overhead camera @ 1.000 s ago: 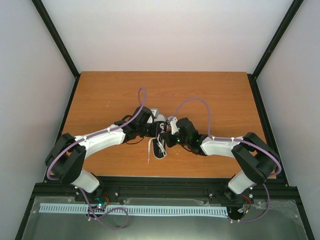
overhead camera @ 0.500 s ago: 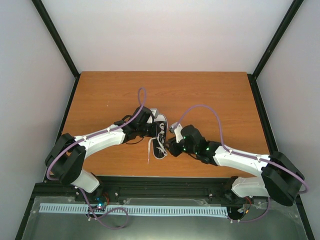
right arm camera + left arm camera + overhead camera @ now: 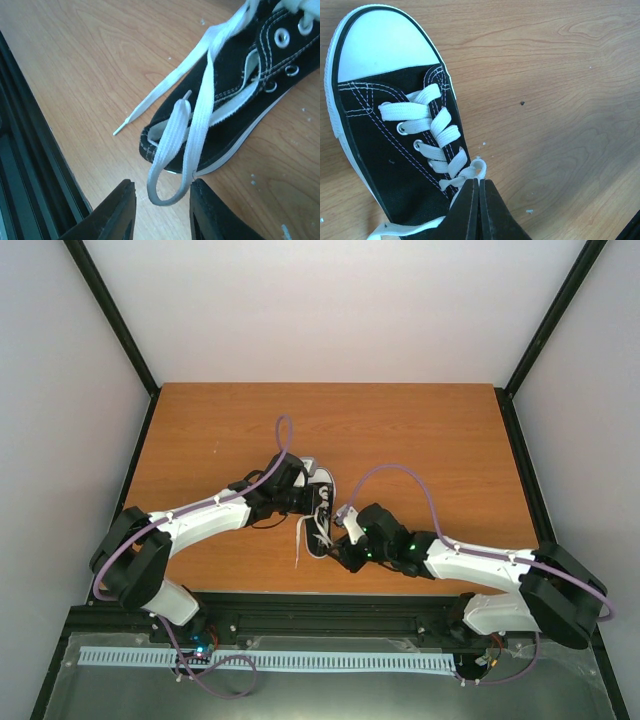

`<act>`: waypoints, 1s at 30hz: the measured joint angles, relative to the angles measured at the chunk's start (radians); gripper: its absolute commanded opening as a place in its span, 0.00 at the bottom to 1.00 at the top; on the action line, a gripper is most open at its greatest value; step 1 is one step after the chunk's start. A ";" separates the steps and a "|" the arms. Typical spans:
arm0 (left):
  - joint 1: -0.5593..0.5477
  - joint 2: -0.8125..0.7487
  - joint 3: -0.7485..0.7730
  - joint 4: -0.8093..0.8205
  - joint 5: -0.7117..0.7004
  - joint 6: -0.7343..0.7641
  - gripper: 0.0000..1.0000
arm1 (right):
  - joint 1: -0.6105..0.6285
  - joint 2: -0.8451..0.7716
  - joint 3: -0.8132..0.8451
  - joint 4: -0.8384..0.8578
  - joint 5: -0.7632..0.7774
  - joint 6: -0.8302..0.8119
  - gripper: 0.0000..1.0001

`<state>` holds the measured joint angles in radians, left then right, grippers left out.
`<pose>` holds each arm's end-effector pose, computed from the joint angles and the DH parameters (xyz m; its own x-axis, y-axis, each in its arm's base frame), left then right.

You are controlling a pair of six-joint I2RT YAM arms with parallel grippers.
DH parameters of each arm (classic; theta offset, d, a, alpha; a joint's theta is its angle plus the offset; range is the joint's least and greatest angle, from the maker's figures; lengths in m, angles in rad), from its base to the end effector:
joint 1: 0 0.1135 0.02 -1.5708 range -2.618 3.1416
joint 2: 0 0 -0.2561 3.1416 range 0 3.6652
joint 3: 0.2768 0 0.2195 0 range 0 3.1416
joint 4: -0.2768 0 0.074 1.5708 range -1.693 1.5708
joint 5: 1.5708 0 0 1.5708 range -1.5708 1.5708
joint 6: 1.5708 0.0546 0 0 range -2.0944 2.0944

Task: Tie the shoes

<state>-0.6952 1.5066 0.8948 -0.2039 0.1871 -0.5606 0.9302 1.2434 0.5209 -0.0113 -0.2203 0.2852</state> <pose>0.2226 -0.1989 0.2040 -0.8603 0.0373 -0.5084 0.3186 0.8179 -0.4791 0.1280 0.1917 0.1761 -0.6315 -0.3877 -0.6715 -0.7312 0.5859 0.3494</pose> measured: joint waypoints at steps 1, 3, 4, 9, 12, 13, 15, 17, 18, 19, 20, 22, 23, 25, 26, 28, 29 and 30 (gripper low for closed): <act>0.000 0.000 0.000 0.000 0.000 0.000 0.01 | 0.001 0.006 0.000 0.000 0.000 -0.007 0.25; 0.000 0.000 0.000 0.000 0.000 0.000 0.01 | 0.002 0.017 0.000 -0.003 -0.001 -0.016 0.18; 0.000 0.000 0.000 -0.001 0.000 0.000 0.01 | 0.002 0.021 0.000 -0.004 0.000 -0.019 0.13; 0.000 0.000 0.004 -0.008 0.000 0.000 0.01 | 0.004 0.023 0.000 -0.011 0.011 -0.029 0.03; 0.000 0.000 0.010 -0.015 -0.001 0.001 0.01 | 0.004 0.005 0.000 -0.019 0.033 -0.022 0.03; 0.000 0.000 0.011 -0.016 -0.002 0.001 0.01 | 0.005 -0.012 0.002 -0.027 0.045 -0.014 0.03; 0.000 0.000 0.012 -0.017 -0.003 0.001 0.01 | 0.005 -0.049 0.010 -0.045 0.075 0.002 0.03; 0.000 0.000 0.012 -0.022 -0.006 0.003 0.01 | 0.005 -0.095 0.017 -0.058 0.110 0.023 0.03; 0.000 0.000 0.012 -0.025 -0.008 0.005 0.01 | 0.005 -0.116 0.018 -0.061 0.123 0.035 0.03; 0.000 0.000 0.012 -0.026 -0.009 0.007 0.01 | 0.004 -0.134 0.018 -0.063 0.133 0.049 0.03; 0.000 0.000 0.012 -0.027 -0.011 0.008 0.01 | 0.003 -0.148 0.018 -0.064 0.140 0.065 0.03; 0.000 0.000 0.012 -0.030 -0.012 0.009 0.01 | -0.003 -0.158 0.014 -0.060 0.158 0.114 0.11; 0.000 0.000 0.012 -0.030 -0.013 0.009 0.01 | -0.007 -0.158 0.006 -0.054 0.163 0.146 0.13; 0.000 -0.001 0.012 -0.030 -0.016 0.009 0.01 | -0.021 -0.154 -0.034 -0.029 0.165 0.220 0.13; 0.000 -0.001 0.012 -0.030 -0.018 0.009 0.01 | -0.027 -0.147 -0.064 -0.014 0.164 0.267 0.13; 0.000 -0.002 0.012 -0.030 -0.020 0.009 0.01 | -0.034 -0.123 -0.125 0.009 0.161 0.354 0.23; 0.000 -0.002 0.012 -0.030 -0.020 0.009 0.01 | -0.035 -0.108 -0.155 0.013 0.160 0.402 0.30; 0.000 -0.003 0.012 -0.029 -0.021 0.009 0.01 | -0.037 -0.098 -0.176 0.013 0.159 0.443 0.34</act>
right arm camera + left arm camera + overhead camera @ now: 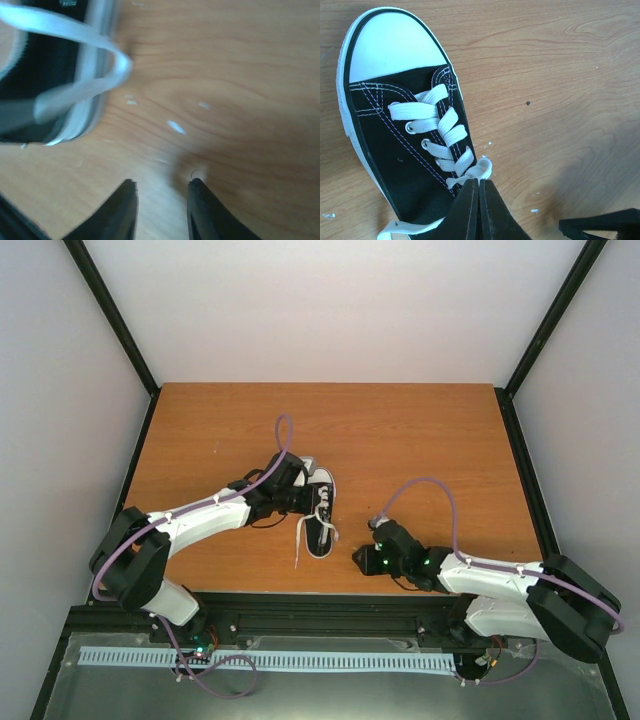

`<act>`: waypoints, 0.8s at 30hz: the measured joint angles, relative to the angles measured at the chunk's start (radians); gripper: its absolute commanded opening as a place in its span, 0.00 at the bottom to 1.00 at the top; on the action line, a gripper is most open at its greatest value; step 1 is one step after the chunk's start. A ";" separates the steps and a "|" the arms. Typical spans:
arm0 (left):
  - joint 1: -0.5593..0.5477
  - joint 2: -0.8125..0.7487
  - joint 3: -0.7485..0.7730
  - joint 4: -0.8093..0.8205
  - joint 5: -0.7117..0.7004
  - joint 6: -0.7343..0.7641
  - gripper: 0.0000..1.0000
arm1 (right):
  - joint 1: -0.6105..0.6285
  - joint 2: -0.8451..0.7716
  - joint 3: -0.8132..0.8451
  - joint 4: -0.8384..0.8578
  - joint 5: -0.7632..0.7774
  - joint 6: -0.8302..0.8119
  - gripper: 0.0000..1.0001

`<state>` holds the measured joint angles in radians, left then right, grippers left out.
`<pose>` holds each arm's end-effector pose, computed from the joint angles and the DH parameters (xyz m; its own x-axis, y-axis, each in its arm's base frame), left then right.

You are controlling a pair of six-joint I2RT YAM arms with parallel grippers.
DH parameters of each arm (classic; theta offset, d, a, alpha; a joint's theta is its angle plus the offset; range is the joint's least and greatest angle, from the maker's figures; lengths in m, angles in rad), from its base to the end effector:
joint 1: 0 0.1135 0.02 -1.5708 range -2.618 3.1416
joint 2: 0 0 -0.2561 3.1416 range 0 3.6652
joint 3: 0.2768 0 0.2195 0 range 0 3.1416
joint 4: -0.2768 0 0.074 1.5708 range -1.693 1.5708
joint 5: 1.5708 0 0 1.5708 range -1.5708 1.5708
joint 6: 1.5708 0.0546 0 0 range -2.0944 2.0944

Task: Tie the shoes

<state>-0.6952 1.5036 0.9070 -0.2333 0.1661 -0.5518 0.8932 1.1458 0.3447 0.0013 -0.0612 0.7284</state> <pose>0.2226 -0.1975 0.2057 -0.8586 0.0429 -0.5108 0.3139 0.8318 -0.4577 0.1190 0.1532 0.1448 -0.8710 -0.0225 -0.4908 -0.3009 0.8141 0.4966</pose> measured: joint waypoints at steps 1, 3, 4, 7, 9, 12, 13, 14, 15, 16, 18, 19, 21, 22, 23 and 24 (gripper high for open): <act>0.000 0.000 0.000 0.000 0.000 0.000 0.01 | -0.004 0.009 -0.019 -0.006 0.000 0.032 0.38; 0.000 0.000 0.000 0.000 0.000 0.000 0.01 | -0.016 0.015 -0.029 -0.026 0.007 0.087 0.46; 0.000 0.000 0.000 0.000 0.000 0.000 0.01 | -0.021 0.013 -0.026 -0.024 0.012 0.100 0.49; 0.000 -0.001 0.000 0.000 0.000 0.000 0.01 | -0.028 -0.002 -0.003 -0.044 0.032 0.096 0.55; 0.000 -0.001 0.000 0.000 0.001 0.003 0.01 | -0.029 -0.029 0.015 -0.055 0.034 0.055 0.55; 0.000 -0.003 0.000 0.000 0.002 0.008 0.01 | -0.035 -0.054 0.053 -0.055 0.012 -0.033 0.53; 0.000 -0.005 0.000 0.000 0.002 0.008 0.01 | -0.047 -0.052 0.069 -0.049 -0.012 -0.067 0.52; 0.000 -0.005 0.000 0.000 0.002 0.008 0.01 | -0.064 -0.046 0.080 -0.037 -0.035 -0.099 0.51; 0.000 -0.005 0.000 0.000 0.002 0.009 0.01 | -0.087 -0.035 0.087 -0.018 -0.072 -0.127 0.51; 0.000 -0.005 0.000 0.000 0.002 0.010 0.01 | -0.113 -0.020 0.091 0.003 -0.112 -0.155 0.51; 0.000 -0.005 0.000 0.000 0.003 0.010 0.01 | -0.160 0.023 0.092 0.049 -0.196 -0.204 0.51; 0.000 -0.005 0.000 0.000 0.003 0.011 0.01 | -0.177 0.047 0.092 0.066 -0.231 -0.221 0.51; 0.000 -0.005 0.000 0.000 0.005 0.011 0.01 | -0.210 0.103 0.091 0.120 -0.328 -0.255 0.52; 0.000 -0.005 0.000 0.000 0.006 0.011 0.01 | -0.219 0.124 0.091 0.142 -0.359 -0.263 0.53; 0.000 -0.005 0.000 0.000 0.008 0.011 0.01 | -0.233 0.154 0.091 0.174 -0.405 -0.277 0.54; 0.000 -0.005 0.000 0.000 0.010 0.011 0.01 | -0.241 0.176 0.091 0.197 -0.433 -0.286 0.54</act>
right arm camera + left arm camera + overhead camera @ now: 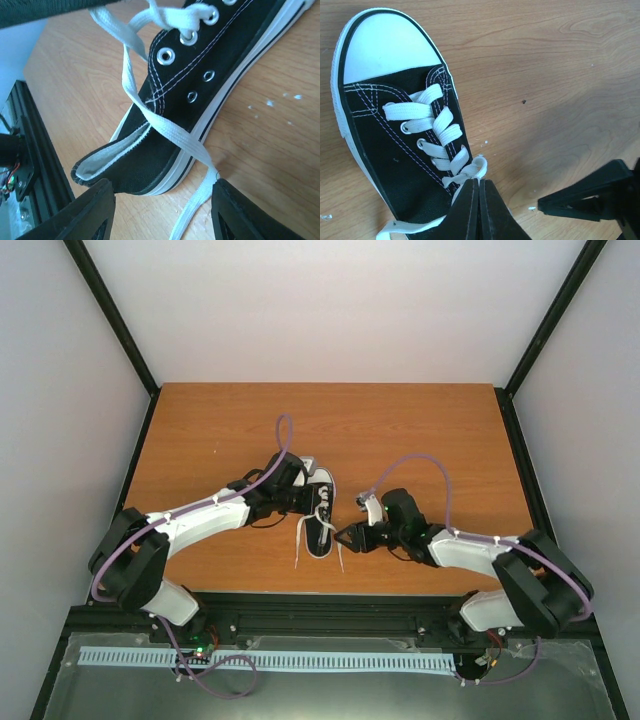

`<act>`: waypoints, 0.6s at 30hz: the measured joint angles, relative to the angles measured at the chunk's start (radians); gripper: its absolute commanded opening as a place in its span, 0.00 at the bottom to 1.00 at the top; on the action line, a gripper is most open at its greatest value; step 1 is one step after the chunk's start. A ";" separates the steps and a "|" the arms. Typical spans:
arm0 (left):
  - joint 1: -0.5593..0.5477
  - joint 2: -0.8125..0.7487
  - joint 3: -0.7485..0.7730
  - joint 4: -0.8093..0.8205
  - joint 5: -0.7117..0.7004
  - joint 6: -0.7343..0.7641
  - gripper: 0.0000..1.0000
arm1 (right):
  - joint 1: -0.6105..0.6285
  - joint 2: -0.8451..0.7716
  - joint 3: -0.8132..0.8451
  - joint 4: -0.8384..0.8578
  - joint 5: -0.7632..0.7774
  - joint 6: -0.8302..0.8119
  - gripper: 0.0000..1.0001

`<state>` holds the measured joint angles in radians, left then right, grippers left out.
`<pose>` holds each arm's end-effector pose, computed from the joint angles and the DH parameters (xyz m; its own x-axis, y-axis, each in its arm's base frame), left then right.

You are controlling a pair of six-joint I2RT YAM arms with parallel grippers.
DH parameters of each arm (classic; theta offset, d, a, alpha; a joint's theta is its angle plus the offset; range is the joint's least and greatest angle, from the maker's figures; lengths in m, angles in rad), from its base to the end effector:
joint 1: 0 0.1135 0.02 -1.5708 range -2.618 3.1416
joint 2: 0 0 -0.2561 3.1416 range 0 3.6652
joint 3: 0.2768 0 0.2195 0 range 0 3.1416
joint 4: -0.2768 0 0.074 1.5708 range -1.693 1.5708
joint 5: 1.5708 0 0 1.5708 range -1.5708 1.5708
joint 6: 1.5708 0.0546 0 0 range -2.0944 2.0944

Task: Tie the shoes

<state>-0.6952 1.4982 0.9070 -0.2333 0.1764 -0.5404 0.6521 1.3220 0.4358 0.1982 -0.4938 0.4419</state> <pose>0.2219 -0.1975 0.2072 -0.8550 0.0536 -0.5159 0.3291 0.8248 -0.4598 0.1681 0.1609 0.1586 -0.8092 -0.1440 -0.5696 -0.5303 0.5966 0.6024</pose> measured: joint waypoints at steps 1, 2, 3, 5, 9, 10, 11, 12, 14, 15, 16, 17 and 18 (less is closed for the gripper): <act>0.000 0.000 0.000 0.000 0.002 0.000 0.01 | -0.009 0.030 0.000 0.025 -0.032 -0.014 0.55; 0.000 0.000 0.000 0.000 0.005 0.002 0.01 | -0.013 0.049 0.000 0.039 -0.051 -0.022 0.55; 0.000 0.000 0.000 0.000 0.006 0.003 0.01 | -0.015 0.069 0.000 0.051 -0.068 -0.034 0.55; 0.000 0.000 0.000 0.000 0.010 0.005 0.01 | -0.019 0.106 0.004 0.070 -0.093 -0.051 0.55; 0.000 0.000 0.001 0.000 0.015 0.011 0.01 | -0.037 0.174 0.026 0.092 -0.116 -0.077 0.55; 0.000 0.000 0.001 0.000 0.016 0.012 0.01 | -0.041 0.187 0.031 0.095 -0.121 -0.084 0.55; 0.000 0.000 0.001 0.000 0.018 0.013 0.01 | -0.042 0.196 0.034 0.097 -0.122 -0.088 0.55; 0.000 0.000 0.001 0.000 0.019 0.014 0.01 | -0.042 0.202 0.037 0.099 -0.123 -0.095 0.54; 0.000 0.000 0.001 0.000 0.023 0.015 0.01 | -0.042 0.218 0.051 0.098 -0.124 -0.109 0.52; 0.000 0.000 0.001 0.000 0.025 0.016 0.01 | -0.042 0.229 0.062 0.098 -0.124 -0.117 0.50; 0.000 0.000 0.001 0.000 0.028 0.018 0.01 | -0.042 0.241 0.073 0.101 -0.126 -0.122 0.47; 0.000 0.000 0.001 0.000 0.030 0.019 0.01 | -0.042 0.251 0.080 0.106 -0.129 -0.127 0.44; 0.000 0.000 0.001 0.000 0.031 0.020 0.01 | -0.042 0.259 0.085 0.113 -0.133 -0.131 0.39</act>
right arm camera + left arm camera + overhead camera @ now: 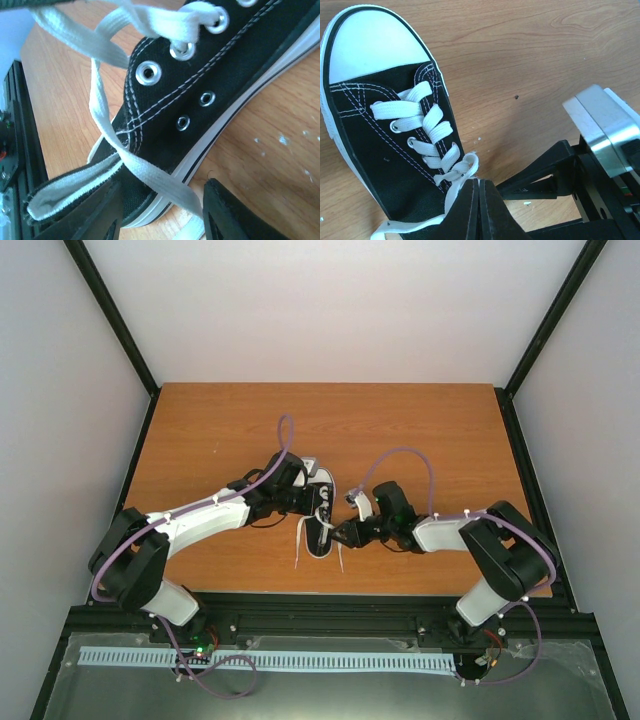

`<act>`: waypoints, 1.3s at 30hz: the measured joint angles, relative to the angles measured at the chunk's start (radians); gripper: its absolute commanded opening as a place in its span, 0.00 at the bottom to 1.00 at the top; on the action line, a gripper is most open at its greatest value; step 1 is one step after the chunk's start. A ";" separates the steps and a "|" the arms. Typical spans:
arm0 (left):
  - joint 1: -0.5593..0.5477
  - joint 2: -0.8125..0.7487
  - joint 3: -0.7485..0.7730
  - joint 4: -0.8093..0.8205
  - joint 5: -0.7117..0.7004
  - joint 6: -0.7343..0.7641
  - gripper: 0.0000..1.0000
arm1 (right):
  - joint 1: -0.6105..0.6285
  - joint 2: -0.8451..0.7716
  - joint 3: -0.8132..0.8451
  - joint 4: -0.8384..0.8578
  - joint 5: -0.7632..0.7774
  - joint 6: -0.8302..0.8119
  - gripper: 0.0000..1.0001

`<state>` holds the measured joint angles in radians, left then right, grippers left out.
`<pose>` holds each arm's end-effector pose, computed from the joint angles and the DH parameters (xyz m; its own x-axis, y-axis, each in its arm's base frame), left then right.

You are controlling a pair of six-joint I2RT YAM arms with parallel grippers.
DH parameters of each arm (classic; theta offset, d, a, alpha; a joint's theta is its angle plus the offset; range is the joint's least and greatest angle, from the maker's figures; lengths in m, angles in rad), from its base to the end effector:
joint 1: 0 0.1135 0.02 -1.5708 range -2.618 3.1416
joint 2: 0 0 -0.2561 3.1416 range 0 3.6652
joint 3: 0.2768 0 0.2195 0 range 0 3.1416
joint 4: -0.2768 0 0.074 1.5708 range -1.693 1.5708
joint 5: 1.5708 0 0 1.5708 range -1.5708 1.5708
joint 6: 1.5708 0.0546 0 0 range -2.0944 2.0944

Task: Tie the shoes

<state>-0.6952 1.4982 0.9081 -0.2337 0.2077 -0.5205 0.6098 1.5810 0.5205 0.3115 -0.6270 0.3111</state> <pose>0.2207 -0.1988 0.2078 -0.8540 0.0787 -0.5142 0.3569 0.8078 -0.4692 0.1986 0.1778 0.1341 -0.7812 -0.2434 -0.5749 -0.6060 0.5171 0.6045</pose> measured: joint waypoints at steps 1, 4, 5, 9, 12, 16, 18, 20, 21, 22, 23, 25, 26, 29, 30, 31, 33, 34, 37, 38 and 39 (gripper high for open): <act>0.000 0.000 0.000 0.000 0.002 0.002 0.01 | 0.000 0.007 0.002 0.005 -0.006 -0.005 0.32; 0.000 0.000 0.004 0.000 0.005 0.003 0.01 | 0.000 0.026 0.005 0.015 -0.021 -0.010 0.14; 0.000 0.000 0.005 0.000 0.005 0.003 0.01 | 0.000 0.031 0.006 0.018 -0.023 -0.009 0.10; 0.000 0.000 0.013 0.000 0.007 0.005 0.01 | 0.000 0.030 0.007 0.022 -0.033 -0.005 0.03; 0.000 -0.001 0.019 0.001 0.016 0.005 0.01 | 0.000 0.002 0.007 0.006 -0.032 0.004 0.03; 0.001 0.000 0.019 0.002 0.042 0.011 0.01 | 0.000 -0.087 0.007 -0.030 -0.030 0.016 0.03; 0.001 0.000 0.023 0.002 0.052 0.019 0.01 | 0.000 -0.126 0.012 -0.049 -0.027 0.025 0.03; 0.001 0.000 0.028 0.001 0.059 0.026 0.01 | 0.000 -0.142 0.025 -0.071 -0.022 0.033 0.03; 0.001 0.000 0.032 0.002 0.063 0.030 0.01 | 0.001 -0.142 0.035 -0.086 -0.020 0.038 0.03; 0.001 0.000 0.036 0.002 0.069 0.035 0.01 | 0.002 -0.142 0.045 -0.101 -0.016 0.042 0.03; 0.002 0.000 0.038 0.002 0.074 0.039 0.01 | 0.006 -0.142 0.054 -0.116 -0.012 0.045 0.03; 0.002 0.000 0.039 0.002 0.084 0.050 0.01 | 0.014 -0.140 0.080 -0.151 -0.001 0.048 0.03; 0.002 0.000 0.039 0.002 0.092 0.056 0.01 | 0.021 -0.137 0.095 -0.165 0.005 0.050 0.03; 0.002 0.000 0.039 0.002 0.105 0.077 0.01 | 0.033 -0.112 0.151 -0.208 0.020 0.056 0.03; 0.002 0.000 0.039 0.002 0.108 0.083 0.01 | 0.034 -0.100 0.167 -0.220 0.025 0.057 0.03; 0.002 0.000 0.039 0.002 0.111 0.089 0.01 | 0.034 -0.085 0.187 -0.233 0.033 0.060 0.03; 0.002 -0.004 0.037 0.003 0.113 0.100 0.01 | 0.034 -0.063 0.211 -0.259 0.046 0.064 0.03; 0.003 -0.008 0.035 0.006 0.114 0.105 0.01 | 0.034 -0.055 0.221 -0.276 0.053 0.064 0.03; 0.003 -0.025 0.028 0.013 0.114 0.111 0.01 | 0.034 -0.046 0.230 -0.323 0.074 0.065 0.03; 0.003 -0.032 0.023 0.017 0.114 0.114 0.01 | 0.034 -0.046 0.230 -0.338 0.080 0.065 0.03; 0.003 -0.040 0.018 0.020 0.114 0.116 0.01 | 0.034 -0.046 0.230 -0.352 0.087 0.066 0.03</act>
<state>-0.6918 1.4578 0.9260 -0.2134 0.3214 -0.4049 0.6441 1.5349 0.7502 -0.0406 -0.5404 0.3767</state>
